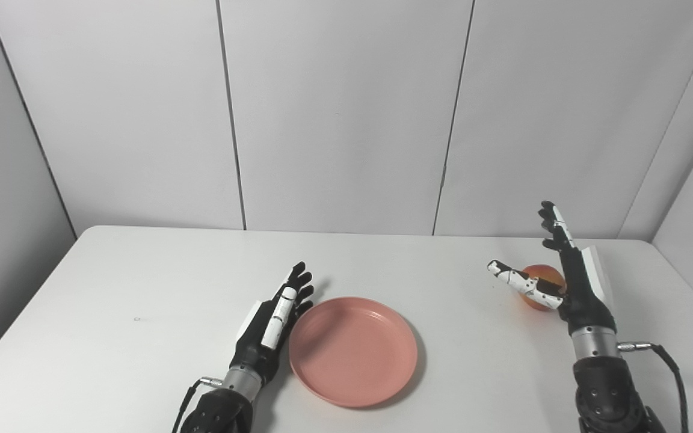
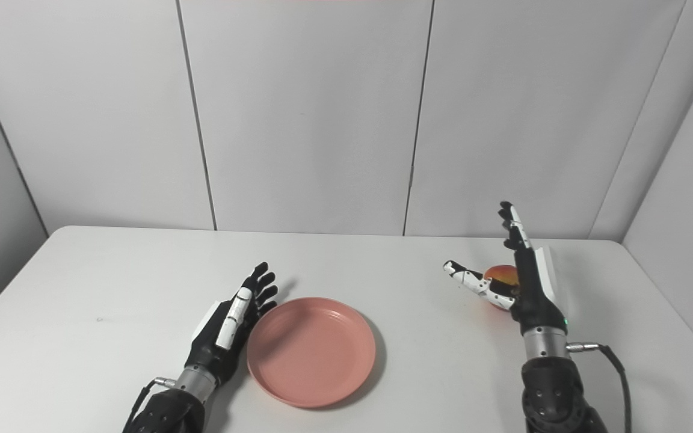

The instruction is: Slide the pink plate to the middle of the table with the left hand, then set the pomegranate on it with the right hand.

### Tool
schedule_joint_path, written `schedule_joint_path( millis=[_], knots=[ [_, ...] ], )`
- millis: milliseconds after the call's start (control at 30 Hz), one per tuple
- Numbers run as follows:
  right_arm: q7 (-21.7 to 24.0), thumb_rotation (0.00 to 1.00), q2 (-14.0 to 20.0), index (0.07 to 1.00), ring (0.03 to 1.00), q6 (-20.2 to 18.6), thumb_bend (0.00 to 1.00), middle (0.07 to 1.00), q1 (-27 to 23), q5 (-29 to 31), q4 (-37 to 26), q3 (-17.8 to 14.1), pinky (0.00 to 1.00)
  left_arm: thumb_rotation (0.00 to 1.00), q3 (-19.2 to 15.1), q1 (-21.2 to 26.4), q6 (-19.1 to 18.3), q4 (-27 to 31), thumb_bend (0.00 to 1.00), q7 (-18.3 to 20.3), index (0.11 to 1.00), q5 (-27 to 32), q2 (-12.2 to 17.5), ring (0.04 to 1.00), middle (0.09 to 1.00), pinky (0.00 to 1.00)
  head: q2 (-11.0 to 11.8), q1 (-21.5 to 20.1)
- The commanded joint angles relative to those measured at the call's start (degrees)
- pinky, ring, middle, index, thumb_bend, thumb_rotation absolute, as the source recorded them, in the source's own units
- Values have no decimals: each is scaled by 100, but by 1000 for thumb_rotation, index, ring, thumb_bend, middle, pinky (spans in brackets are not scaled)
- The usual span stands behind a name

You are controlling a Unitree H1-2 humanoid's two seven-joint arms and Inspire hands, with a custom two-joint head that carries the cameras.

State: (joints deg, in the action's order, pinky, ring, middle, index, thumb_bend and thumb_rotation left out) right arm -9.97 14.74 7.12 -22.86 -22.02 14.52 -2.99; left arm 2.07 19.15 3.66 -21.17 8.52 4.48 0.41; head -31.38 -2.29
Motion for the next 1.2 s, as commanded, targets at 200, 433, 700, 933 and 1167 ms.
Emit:
schedule_joint_path(
  millis=[200, 433, 700, 933, 1167],
  knots=[
    [-305, 491, 306, 950, 909, 5, 766, 938, -427, -136, 213, -75, 815, 1000, -97, 67, 234, -205, 491, -385, 951, -264, -5, 935, 949, 895, 13, -20],
    [-446, 448, 379, 948, 902, 60, 748, 935, -492, -183, 533, -88, 807, 1000, -139, 61, 264, -210, 501, -390, 941, -174, -21, 933, 943, 899, 3, -37],
    [-673, 428, 492, 944, 897, 50, 728, 929, -597, -360, 895, -22, 808, 1000, -162, 37, 290, -166, 509, -263, 951, -24, -25, 934, 946, 897, 4, -51],
    [-767, 437, 550, 940, 896, 152, 747, 927, -687, -314, 1251, 2, 812, 1000, -167, 26, 337, -196, 520, -91, 955, 135, -21, 943, 953, 913, -4, -70],
    [-866, 396, 591, 926, 898, 147, 757, 925, -736, -392, 1467, 112, 817, 1000, -172, 28, 343, -224, 530, 56, 964, 208, -9, 953, 961, 927, -8, -81]
  ],
)
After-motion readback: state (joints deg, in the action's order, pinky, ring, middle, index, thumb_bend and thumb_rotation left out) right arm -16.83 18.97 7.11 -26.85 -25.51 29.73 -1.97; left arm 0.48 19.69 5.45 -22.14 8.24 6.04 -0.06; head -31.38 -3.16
